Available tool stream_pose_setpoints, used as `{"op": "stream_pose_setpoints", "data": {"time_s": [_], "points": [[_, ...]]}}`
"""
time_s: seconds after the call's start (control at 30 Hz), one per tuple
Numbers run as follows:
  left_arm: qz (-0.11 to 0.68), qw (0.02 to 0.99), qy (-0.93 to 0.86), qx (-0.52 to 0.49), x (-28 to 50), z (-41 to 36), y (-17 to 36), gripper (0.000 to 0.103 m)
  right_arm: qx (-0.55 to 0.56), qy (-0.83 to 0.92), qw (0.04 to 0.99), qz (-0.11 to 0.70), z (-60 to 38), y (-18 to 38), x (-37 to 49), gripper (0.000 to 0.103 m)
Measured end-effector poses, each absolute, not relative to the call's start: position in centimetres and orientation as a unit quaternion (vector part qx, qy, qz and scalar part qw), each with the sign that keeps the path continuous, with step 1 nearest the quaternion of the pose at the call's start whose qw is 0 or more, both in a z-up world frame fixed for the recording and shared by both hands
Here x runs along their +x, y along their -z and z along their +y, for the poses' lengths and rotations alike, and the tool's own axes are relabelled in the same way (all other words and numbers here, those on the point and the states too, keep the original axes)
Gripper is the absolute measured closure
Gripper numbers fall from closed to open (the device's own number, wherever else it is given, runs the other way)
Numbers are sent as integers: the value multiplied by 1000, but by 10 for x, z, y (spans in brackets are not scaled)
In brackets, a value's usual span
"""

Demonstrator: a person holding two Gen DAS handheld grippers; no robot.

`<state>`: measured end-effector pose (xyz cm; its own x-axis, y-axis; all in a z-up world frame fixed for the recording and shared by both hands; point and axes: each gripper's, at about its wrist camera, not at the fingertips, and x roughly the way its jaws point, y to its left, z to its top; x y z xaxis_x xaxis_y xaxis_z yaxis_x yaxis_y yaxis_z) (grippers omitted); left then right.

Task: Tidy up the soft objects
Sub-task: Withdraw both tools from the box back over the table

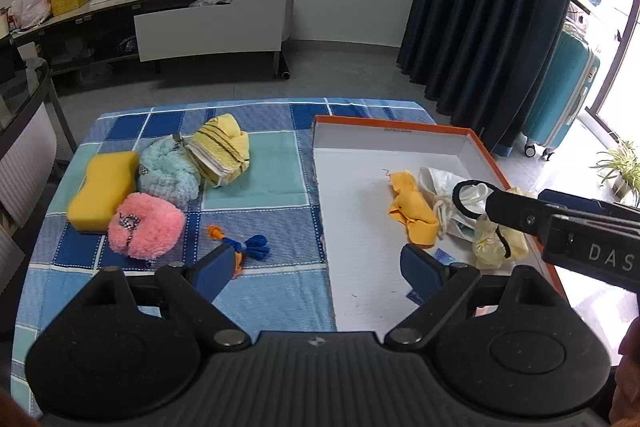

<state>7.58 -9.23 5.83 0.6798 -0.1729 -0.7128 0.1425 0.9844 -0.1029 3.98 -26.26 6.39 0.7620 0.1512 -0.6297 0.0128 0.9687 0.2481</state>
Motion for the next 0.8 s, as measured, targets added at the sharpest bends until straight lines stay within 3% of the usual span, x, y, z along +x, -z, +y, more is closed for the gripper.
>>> {"op": "stream_pose_setpoints", "data": {"time_s": [0.8], "points": [[384, 922, 26, -50, 64, -27, -57, 11, 91, -100, 924, 359, -191, -64, 51, 28]]}}
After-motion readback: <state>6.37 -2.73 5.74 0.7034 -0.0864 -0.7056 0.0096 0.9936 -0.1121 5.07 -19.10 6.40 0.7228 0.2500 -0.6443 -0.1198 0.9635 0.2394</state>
